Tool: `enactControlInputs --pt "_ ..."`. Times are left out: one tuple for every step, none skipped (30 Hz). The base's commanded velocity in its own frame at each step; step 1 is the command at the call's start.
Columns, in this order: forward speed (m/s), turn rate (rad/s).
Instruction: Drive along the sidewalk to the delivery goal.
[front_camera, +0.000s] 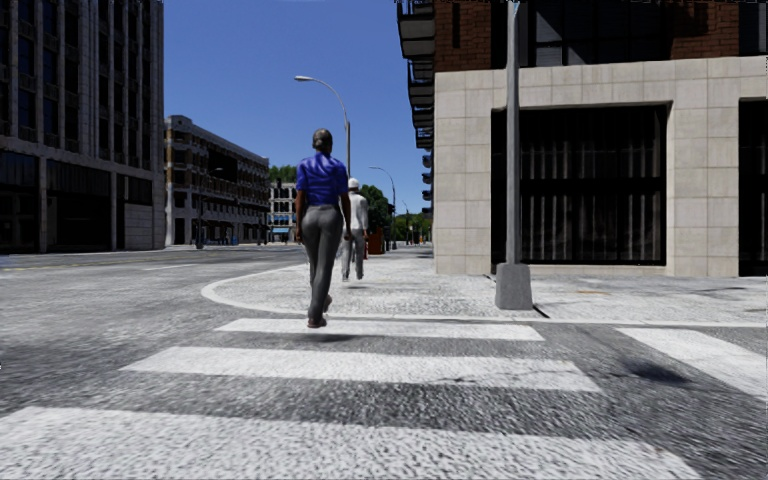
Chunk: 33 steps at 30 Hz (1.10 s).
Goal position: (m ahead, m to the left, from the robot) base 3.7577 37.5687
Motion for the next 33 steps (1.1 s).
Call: enactControlInputs --pt "1.82 0.31" --pt "1.82 0.09" --pt "1.82 0.00" --pt "1.82 0.00" --pt "1.82 0.00" --pt "1.82 0.00" --pt "1.82 0.00" --pt "1.82 0.00" --pt "1.82 0.00" --pt "1.82 0.00" --pt "1.82 0.00" --pt "1.82 0.00" --pt "1.82 0.00" --pt "1.82 0.00" --pt "1.81 0.00" --pt "1.78 0.00" --pt "1.70 0.00" --pt "1.70 0.00" --pt "1.66 0.00" --pt "1.65 0.00" --pt "1.65 0.00" --pt "1.65 0.00" --pt "1.65 0.00" --pt "1.65 0.00" --pt "1.64 0.00" --pt "1.64 0.00" --pt "1.64 0.00" --pt "1.64 0.00" --pt "1.64 0.00" --pt "1.64 0.00" --pt "1.63 0.00" --pt "1.61 0.00" --pt "1.60 0.00"
